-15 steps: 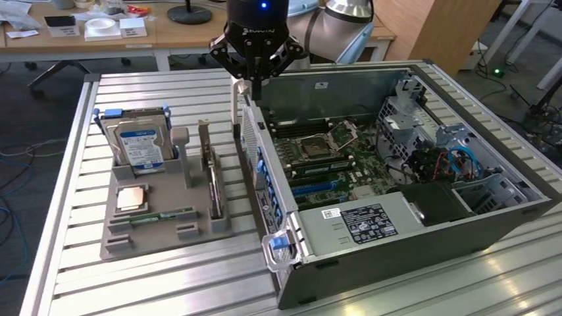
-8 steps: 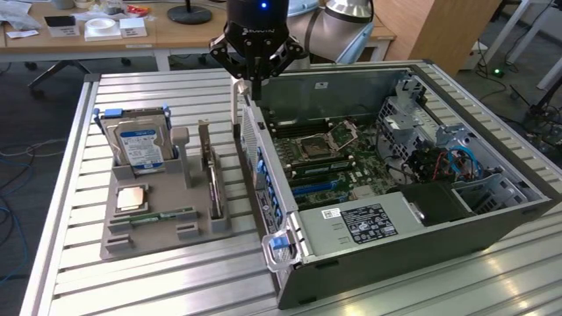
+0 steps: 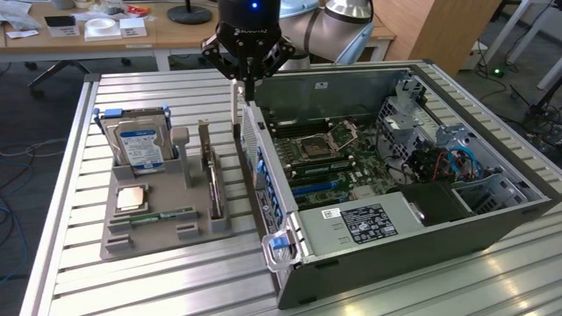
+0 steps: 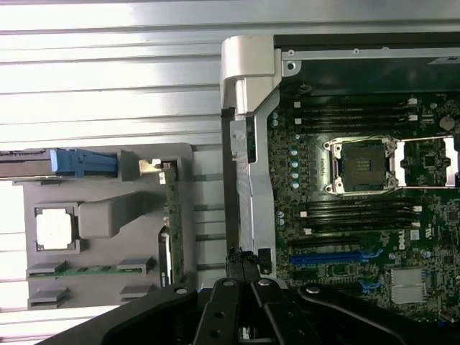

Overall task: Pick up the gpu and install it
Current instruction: 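Reach for the gpu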

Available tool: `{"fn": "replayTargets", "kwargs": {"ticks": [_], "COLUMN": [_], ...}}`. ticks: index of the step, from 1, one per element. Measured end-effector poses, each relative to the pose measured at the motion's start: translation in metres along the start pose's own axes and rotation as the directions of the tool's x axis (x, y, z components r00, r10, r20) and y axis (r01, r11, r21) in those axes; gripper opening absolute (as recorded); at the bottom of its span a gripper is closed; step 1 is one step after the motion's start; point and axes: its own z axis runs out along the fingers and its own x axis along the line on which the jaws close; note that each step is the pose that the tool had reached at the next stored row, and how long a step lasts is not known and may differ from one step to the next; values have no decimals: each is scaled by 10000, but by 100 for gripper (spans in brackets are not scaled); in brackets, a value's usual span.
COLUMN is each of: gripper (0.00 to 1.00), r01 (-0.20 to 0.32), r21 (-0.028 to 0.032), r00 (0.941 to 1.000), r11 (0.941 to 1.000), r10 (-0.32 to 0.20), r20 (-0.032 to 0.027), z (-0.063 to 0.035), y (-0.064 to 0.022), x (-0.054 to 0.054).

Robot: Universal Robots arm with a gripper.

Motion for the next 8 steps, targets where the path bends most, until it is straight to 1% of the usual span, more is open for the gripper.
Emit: {"fn": "replayTargets", "kwargs": {"ticks": [8], "gripper": [11], "r01": [0], "r21": [-1], "r00": [10000], "r11": [10000], "r10": [0], "r20": [1], "z": [1], "y": [-13], "x": [170]}}
